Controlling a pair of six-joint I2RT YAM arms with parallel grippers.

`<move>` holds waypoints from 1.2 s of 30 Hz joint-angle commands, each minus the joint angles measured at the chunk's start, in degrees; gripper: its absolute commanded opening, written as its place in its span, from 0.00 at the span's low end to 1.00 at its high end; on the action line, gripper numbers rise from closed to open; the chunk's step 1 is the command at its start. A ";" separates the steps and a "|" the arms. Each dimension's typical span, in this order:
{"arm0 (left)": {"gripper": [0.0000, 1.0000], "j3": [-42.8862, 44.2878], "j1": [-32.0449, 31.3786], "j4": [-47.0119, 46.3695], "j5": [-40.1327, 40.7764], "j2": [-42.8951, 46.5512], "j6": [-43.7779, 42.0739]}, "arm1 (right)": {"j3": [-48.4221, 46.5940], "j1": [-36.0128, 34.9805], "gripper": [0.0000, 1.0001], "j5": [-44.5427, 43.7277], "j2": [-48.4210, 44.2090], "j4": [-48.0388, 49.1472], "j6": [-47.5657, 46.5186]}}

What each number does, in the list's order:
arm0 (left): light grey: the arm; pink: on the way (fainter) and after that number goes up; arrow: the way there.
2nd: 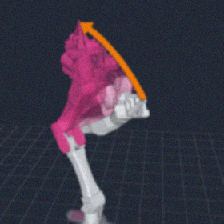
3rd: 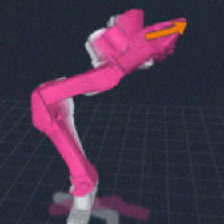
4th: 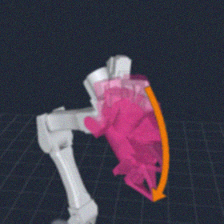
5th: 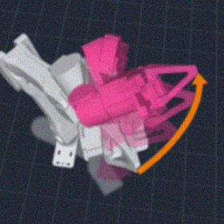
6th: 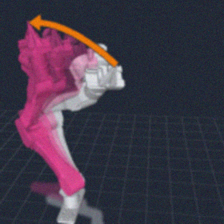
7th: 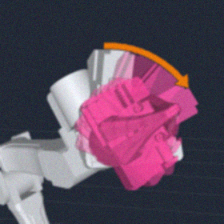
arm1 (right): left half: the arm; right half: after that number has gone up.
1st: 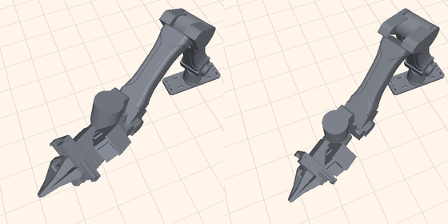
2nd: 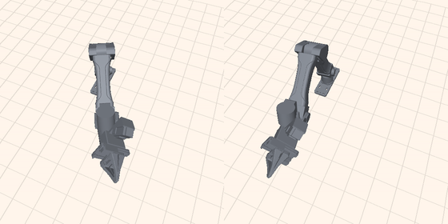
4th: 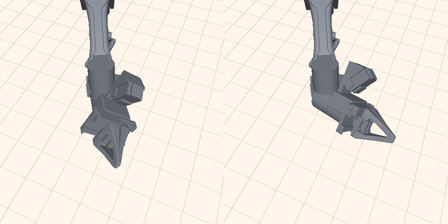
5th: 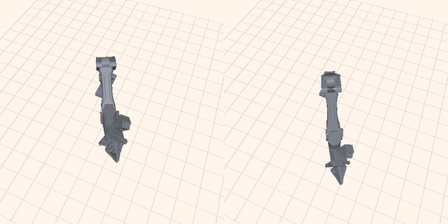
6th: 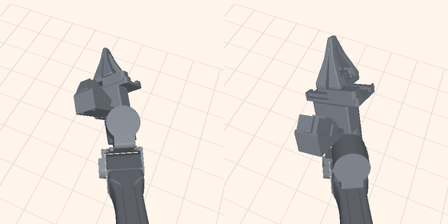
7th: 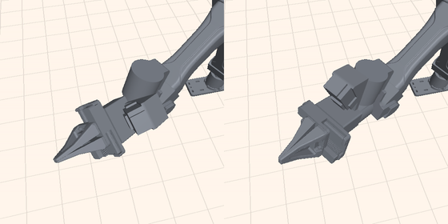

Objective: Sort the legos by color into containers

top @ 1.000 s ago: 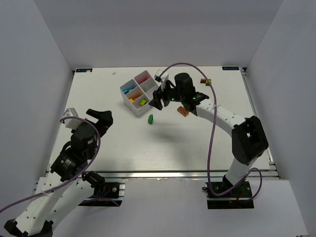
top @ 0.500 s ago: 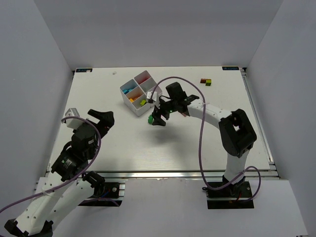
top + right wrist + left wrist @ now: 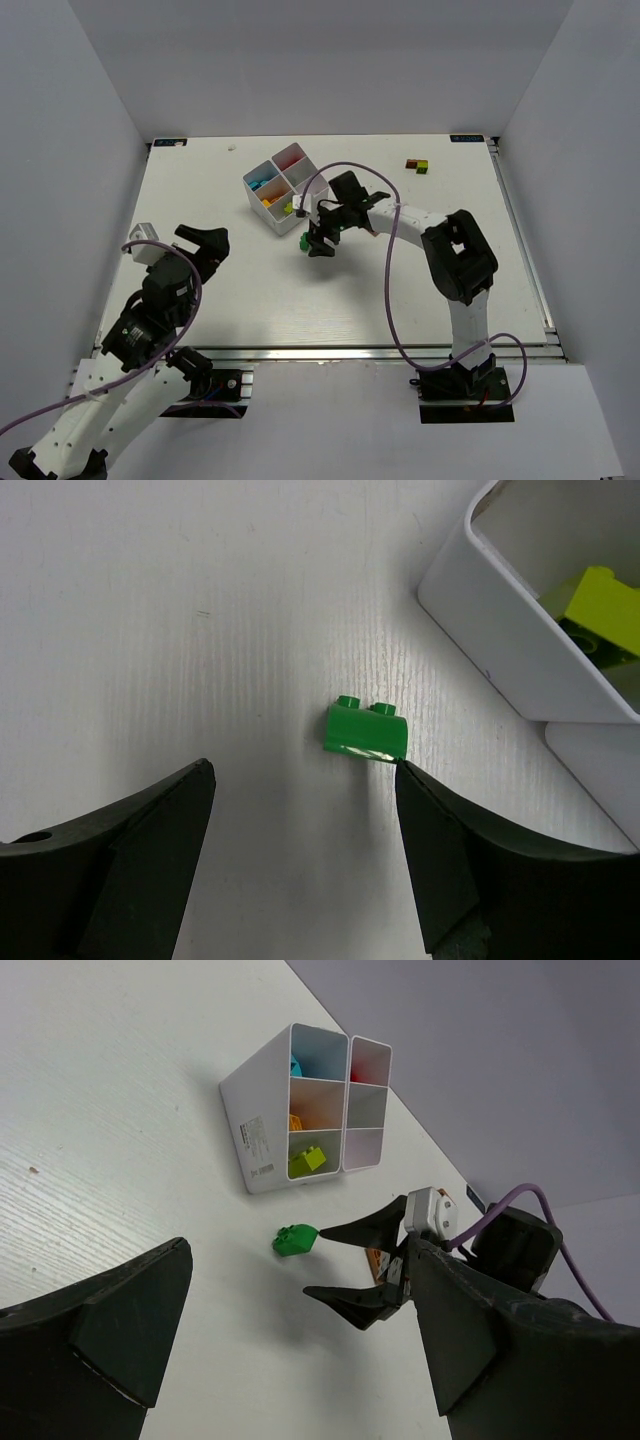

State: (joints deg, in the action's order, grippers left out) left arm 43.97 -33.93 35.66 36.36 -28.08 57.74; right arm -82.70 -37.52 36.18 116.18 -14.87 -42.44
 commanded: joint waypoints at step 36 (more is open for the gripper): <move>0.98 0.07 0.18 0.81 0.03 -2.07 0.36 | -9.41 -1.51 0.71 0.47 8.80 0.99 -14.87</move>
State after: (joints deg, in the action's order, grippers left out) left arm 43.57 -33.93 35.79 35.92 -30.37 57.76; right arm -89.43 -38.92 34.94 124.31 -12.99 -54.08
